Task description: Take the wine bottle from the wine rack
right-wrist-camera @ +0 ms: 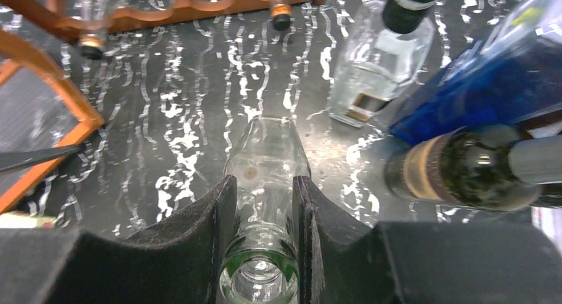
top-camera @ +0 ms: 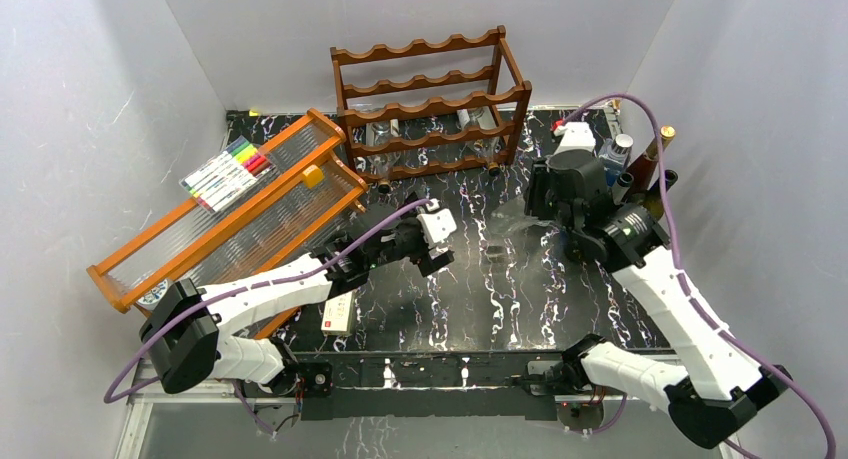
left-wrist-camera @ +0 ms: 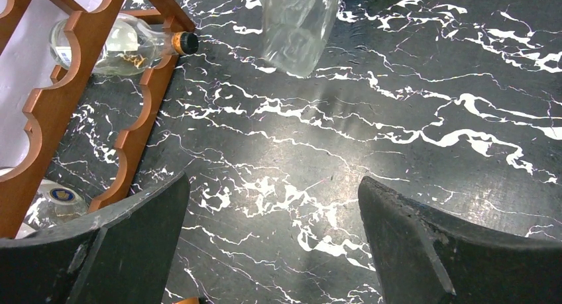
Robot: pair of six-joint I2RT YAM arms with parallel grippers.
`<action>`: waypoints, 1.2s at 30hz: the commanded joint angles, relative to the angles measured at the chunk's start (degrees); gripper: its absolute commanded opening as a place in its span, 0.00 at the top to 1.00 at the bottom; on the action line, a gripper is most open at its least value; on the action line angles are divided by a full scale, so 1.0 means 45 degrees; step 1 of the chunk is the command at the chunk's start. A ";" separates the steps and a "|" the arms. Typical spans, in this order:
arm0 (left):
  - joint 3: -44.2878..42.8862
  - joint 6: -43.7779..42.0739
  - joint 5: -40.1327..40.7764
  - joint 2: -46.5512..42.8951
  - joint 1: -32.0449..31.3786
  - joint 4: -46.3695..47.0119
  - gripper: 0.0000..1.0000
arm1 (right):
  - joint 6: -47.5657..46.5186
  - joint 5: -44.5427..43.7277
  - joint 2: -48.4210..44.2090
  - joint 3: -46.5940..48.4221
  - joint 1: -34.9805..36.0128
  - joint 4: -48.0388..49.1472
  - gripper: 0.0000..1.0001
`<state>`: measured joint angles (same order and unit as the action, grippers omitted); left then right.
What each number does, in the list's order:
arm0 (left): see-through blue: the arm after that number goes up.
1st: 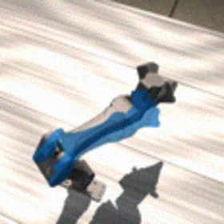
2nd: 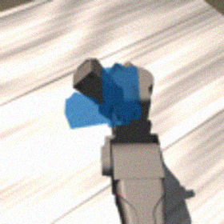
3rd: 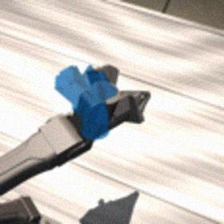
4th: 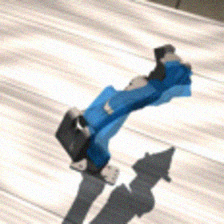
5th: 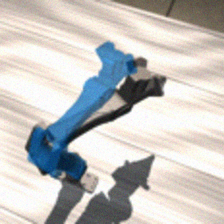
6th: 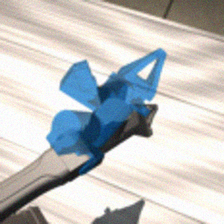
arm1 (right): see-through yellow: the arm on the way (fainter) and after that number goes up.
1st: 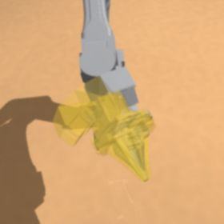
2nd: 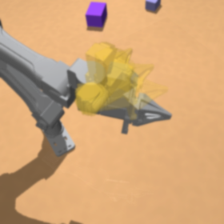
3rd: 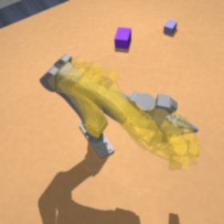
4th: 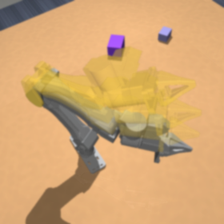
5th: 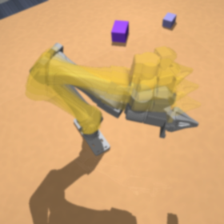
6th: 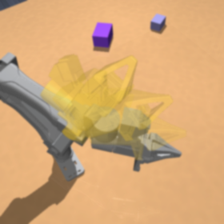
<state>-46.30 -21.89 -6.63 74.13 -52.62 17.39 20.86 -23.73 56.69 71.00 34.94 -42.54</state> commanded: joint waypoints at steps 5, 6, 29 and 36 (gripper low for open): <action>0.0083 -0.0034 0.0489 -0.0542 -0.0119 0.0432 0.02 | -0.0457 -0.0891 0.1962 0.2248 -0.0649 -0.1932 1.00; 0.0076 -0.0040 0.0523 -0.0558 -0.0122 0.0433 0.02 | -0.0525 -0.0588 0.2072 0.2351 -0.0871 -0.2023 1.00; 0.0115 -0.0120 0.0654 -0.0505 -0.0213 0.0472 0.02 | -0.1705 0.2840 0.3722 0.2673 -0.5572 -0.2575 1.00; 0.0174 -0.0118 0.0751 -0.0494 -0.0221 0.0576 0.02 | -0.1981 0.2361 0.3370 0.1965 -0.5570 -0.2047 1.00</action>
<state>-45.93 -22.06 -3.77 74.02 -53.39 17.82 13.26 -11.84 74.39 80.47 10.17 -56.25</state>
